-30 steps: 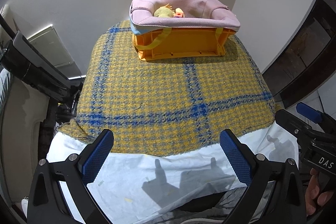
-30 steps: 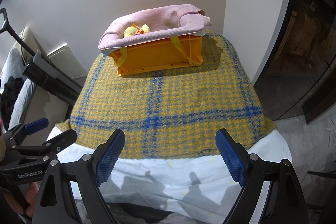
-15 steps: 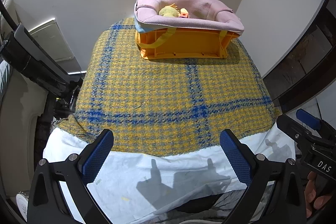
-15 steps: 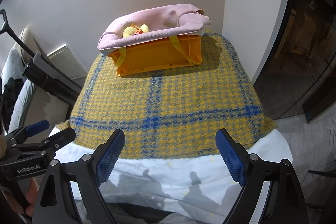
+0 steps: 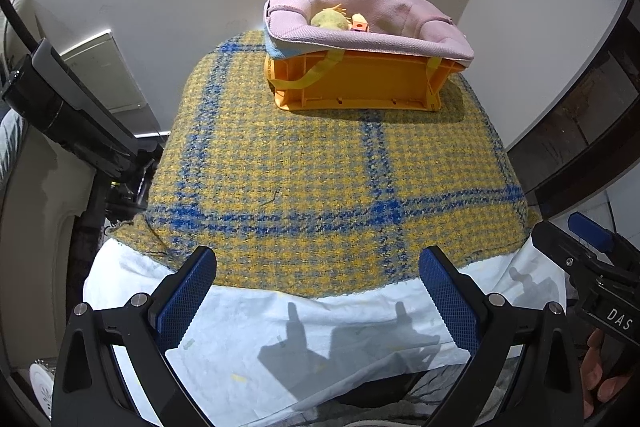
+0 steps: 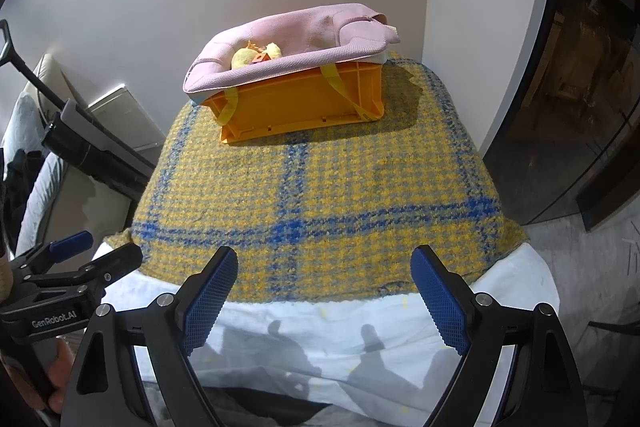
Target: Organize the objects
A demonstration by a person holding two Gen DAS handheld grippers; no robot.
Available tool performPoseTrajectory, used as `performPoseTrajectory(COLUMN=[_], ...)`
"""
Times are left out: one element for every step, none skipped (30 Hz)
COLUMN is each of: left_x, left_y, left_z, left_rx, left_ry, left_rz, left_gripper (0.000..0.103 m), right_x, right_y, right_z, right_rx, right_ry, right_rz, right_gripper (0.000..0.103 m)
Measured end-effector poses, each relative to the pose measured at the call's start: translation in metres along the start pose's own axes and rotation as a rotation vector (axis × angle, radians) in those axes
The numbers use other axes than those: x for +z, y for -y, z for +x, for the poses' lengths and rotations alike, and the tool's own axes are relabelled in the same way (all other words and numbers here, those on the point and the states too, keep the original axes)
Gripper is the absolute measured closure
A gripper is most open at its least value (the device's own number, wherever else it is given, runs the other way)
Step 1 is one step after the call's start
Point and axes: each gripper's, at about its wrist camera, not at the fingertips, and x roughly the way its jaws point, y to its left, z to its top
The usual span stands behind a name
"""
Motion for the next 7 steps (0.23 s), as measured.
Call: performPoseTrajectory(left_x=[-0.0001, -0.0002, -0.0001, 0.0003, 0.0005, 0.0006, 0.0012], left_y=[0.0003, 0.0009, 0.0011, 0.0015, 0.0015, 0.0013, 0.0006], left_z=[0.0001, 0.0004, 0.0009, 0.0019, 0.0026, 0.0032, 0.0042], left_rx=[-0.001, 0.000, 0.002, 0.003, 0.004, 0.005, 0.007], left_ry=[0.000, -0.001, -0.003, -0.008, -0.011, -0.014, -0.018], left_rz=[0.002, 0.005, 0.007, 0.008, 0.008, 0.007, 0.004], left_gripper=[0.000, 0.000, 0.000, 0.000, 0.000, 0.000, 0.000], right_x=[-0.0006, -0.0011, -0.0014, -0.0017, -0.0019, -0.0018, -0.0018], right_y=[-0.0005, -0.0005, -0.0005, -0.0004, -0.0002, -0.0007, -0.0006], right_z=[0.0004, 0.0007, 0.0011, 0.0014, 0.0015, 0.0016, 0.0016], right_rx=[-0.001, 0.000, 0.001, 0.000, 0.000, 0.000, 0.000], right_ry=[-0.001, -0.002, -0.003, -0.003, -0.003, -0.003, -0.003], right_rz=[0.002, 0.003, 0.005, 0.005, 0.006, 0.007, 0.007], right_gripper=[0.015, 0.015, 0.015, 0.015, 0.015, 0.015, 0.015])
